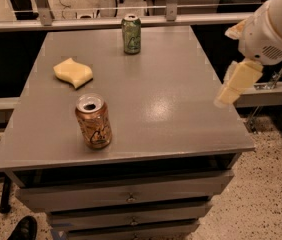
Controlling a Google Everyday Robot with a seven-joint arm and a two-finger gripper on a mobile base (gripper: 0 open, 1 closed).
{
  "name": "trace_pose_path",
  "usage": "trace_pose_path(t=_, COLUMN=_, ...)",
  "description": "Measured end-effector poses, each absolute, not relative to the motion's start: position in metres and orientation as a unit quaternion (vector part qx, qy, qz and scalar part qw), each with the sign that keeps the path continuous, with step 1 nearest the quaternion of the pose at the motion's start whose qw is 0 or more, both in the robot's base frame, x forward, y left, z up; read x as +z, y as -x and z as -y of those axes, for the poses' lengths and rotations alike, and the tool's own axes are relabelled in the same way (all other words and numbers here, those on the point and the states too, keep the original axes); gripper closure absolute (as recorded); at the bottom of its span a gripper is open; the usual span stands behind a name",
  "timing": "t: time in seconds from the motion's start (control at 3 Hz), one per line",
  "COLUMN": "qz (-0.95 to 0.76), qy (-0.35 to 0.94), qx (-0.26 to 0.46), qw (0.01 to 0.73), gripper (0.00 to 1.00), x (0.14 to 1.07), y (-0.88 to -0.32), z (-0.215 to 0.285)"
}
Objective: Move green can near sponge
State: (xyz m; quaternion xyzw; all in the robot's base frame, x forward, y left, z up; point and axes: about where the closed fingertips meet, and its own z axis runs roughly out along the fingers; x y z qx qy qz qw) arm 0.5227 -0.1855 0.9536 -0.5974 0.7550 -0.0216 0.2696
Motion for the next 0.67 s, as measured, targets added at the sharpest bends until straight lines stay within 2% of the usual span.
trace_pose_path(t=0.67, qz=-0.747, qy=0.52, qx=0.074, qw=0.409, gripper=0.0, x=0.92, y=-0.689, z=0.124)
